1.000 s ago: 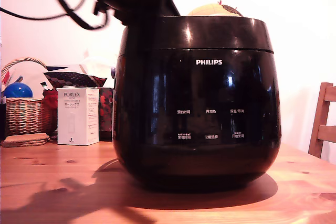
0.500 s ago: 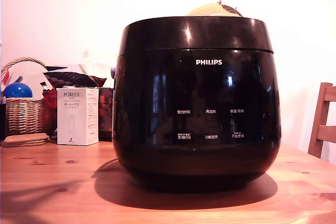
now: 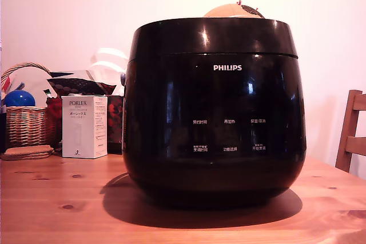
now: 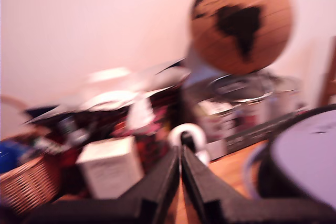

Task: Close the rice cooker by pressing the lid down with medium force

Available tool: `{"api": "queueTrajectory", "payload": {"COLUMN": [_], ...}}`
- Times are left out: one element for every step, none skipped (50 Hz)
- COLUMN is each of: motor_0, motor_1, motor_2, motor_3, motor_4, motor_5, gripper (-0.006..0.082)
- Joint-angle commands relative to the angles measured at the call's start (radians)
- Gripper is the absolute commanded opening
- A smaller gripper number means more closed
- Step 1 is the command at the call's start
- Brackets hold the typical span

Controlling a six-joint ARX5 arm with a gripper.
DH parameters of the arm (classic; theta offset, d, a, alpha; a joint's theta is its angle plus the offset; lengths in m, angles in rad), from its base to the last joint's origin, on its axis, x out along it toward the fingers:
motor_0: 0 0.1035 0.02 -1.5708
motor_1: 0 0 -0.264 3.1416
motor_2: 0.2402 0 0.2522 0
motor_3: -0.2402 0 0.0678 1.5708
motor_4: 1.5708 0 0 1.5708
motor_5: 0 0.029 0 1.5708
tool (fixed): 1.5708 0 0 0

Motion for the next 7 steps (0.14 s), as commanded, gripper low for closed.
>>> {"api": "queueTrajectory", "payload": {"motor_0": [0.012,0.014,0.016,0.016,0.016,0.016,0.016], "motor_1": [-0.004,-0.005,-0.005,-0.005,-0.005,-0.005,-0.005], "motor_2": [-0.014,-0.014,-0.014,-0.014,-0.014,-0.014,-0.014], "motor_3": [0.005,0.005,0.005,0.005,0.005,0.005,0.005], "motor_4": [0.001,0.001,0.001,0.001,0.001,0.001,0.001], "motor_5": [0.003,0.003,0.003,0.004,0.003,0.003,0.003], "gripper": [-0.0023,-0.0023,-0.0023,-0.0023,-0.0023,-0.0023,-0.0023]}}
